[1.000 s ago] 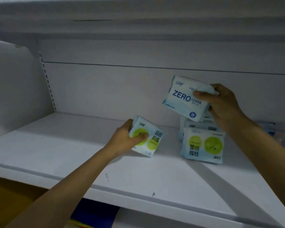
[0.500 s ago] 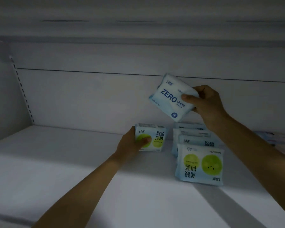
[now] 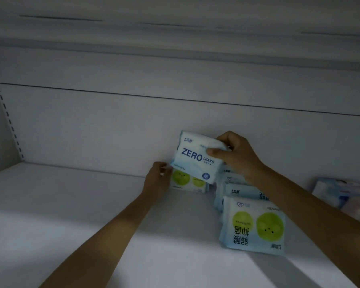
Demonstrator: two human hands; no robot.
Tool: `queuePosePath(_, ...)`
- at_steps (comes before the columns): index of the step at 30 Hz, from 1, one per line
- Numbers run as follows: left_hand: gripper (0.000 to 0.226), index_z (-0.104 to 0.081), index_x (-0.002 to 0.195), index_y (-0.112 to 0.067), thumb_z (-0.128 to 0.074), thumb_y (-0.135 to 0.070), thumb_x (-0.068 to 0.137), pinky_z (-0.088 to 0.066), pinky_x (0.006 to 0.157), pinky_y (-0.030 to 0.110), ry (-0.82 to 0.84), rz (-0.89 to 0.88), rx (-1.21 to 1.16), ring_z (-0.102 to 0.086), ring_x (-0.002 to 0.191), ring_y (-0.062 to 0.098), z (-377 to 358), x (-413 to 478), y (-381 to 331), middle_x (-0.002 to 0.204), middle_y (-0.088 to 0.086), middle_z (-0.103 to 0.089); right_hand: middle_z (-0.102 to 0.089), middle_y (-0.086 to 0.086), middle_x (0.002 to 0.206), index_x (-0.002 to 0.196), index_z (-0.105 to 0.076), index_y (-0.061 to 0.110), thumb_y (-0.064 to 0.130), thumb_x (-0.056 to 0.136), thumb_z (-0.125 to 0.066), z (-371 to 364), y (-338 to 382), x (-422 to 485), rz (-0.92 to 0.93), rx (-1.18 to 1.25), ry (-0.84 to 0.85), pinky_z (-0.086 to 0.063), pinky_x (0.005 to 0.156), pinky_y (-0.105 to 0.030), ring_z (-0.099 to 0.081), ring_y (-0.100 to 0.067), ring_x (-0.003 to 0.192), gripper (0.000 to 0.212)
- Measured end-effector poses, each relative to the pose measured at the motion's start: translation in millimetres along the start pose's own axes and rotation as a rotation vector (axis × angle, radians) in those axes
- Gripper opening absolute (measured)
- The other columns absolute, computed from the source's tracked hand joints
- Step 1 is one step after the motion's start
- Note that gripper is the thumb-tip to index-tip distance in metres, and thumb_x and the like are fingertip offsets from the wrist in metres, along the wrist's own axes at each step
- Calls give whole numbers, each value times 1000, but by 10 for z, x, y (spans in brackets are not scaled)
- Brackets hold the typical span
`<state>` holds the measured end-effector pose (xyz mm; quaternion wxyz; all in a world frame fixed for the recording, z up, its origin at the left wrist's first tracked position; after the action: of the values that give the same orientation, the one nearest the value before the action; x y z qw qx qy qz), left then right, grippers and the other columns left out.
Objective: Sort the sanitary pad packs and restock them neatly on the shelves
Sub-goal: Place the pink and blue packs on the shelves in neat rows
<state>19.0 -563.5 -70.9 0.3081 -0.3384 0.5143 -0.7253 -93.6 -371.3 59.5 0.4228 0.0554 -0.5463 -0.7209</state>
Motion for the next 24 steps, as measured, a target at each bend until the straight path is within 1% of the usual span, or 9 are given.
queuePosePath(1,29,-54,93,-27,-55,-53,82,-52,81,48,-35,17,-76,-64,89,32,59,-30,32,97,8,-63,-65,-10,93,83,-56,16,18,78,-79,-98,-48,17,-7,-49,36,-51,72,-36,-61,-20,82,23)
queuePosePath(4,19,-55,89,-28,-50,-45,97,-49,73,31,-53,14,-156,-61,80,17,158,-258,4,91,1,-63,-58,-1,89,88,-53,14,23,80,-76,-408,-251,57,-37,-245,142,-40,62,-24,-54,-16,82,26)
queuePosePath(6,12,-57,96,-27,-59,-38,93,-48,69,17,56,-59,-15,-62,79,9,117,-411,10,92,-5,-66,-56,-3,94,92,-50,14,27,83,-73,-555,-318,49,-31,-426,212,-36,58,-21,-51,-16,84,28)
queuePosePath(8,24,-56,107,-23,-69,-28,87,-44,65,7,103,-123,118,-62,81,3,87,-509,38,97,-9,-66,-54,-10,104,96,-53,14,33,83,-72,-610,-311,55,42,-644,244,-40,66,-28,-51,-20,91,30)
queuePosePath(11,29,-54,107,-19,-71,-27,84,-41,66,17,54,-152,237,-61,87,10,94,-546,-7,101,-7,-65,-48,-8,113,110,-59,15,43,83,-69,-576,-230,47,140,-920,232,-44,86,-35,-49,-24,105,40)
queuePosePath(15,30,-50,102,-20,-71,-32,83,-31,59,18,39,-137,372,-53,85,9,75,-563,-29,92,-11,-57,-53,-5,113,113,-58,18,45,83,-68,-571,-211,20,127,-917,285,-45,85,-35,-53,-21,102,41)
queuePosePath(19,33,-50,99,-21,-75,-31,80,-32,64,21,40,-119,340,-54,83,11,118,-558,-42,91,-8,-58,-57,-2,112,116,-56,21,49,81,-69,-570,-121,40,135,-937,298,-46,84,-34,-55,-20,100,47)
queuePosePath(22,47,-48,118,-19,-76,-22,81,-42,67,19,45,-90,102,-57,90,15,189,-603,-15,116,2,-56,-58,1,106,113,-55,22,53,83,-65,-568,58,46,168,-920,253,-42,74,-30,-54,-16,91,44)
queuePosePath(24,56,-42,133,-15,-70,-17,85,-46,76,24,1,-96,40,-55,99,17,327,-675,-74,132,4,-49,-56,4,102,114,-55,23,54,85,-62,-638,228,8,228,-896,243,-37,71,-28,-51,-13,88,43)
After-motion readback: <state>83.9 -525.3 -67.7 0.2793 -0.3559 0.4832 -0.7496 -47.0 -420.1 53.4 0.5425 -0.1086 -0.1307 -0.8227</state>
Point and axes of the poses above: each hand's wrist, its own x-axis towards the middle knuckle, its own z-axis out of the back of the hand, y = z × x, the point moved 6 cm from there along x, towards the middle knuckle
